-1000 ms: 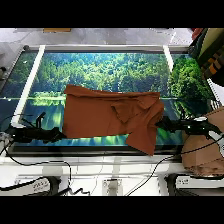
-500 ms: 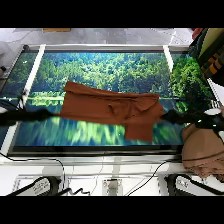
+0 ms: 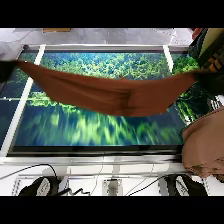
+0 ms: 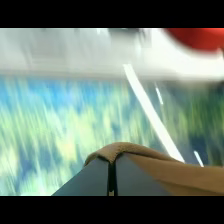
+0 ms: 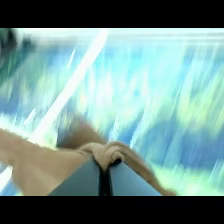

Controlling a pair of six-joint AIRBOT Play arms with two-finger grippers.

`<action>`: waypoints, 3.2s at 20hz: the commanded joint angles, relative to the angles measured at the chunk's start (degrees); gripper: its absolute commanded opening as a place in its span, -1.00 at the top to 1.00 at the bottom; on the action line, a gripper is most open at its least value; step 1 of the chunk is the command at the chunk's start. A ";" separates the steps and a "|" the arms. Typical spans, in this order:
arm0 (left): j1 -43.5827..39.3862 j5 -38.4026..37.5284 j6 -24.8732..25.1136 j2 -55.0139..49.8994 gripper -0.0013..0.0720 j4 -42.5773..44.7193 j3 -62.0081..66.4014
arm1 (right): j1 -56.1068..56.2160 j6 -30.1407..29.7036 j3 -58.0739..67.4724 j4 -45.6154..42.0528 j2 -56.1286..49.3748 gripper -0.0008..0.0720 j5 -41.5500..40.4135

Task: Fold the clothes and pants, and hang the long-sleeved shirts on hangers.

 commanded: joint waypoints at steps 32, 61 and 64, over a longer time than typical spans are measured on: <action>-22.08 25.59 6.84 -47.43 0.94 11.61 1.09 | 10.75 20.31 9.07 -12.96 -56.50 0.93 -17.88; -16.79 -13.07 -9.31 -50.64 0.91 31.08 1.09 | 10.73 22.05 9.03 -31.39 -56.39 0.93 12.26; -16.83 -13.09 -9.31 -50.62 0.50 30.64 1.09 | 10.73 22.05 9.03 -31.36 -56.39 0.44 12.57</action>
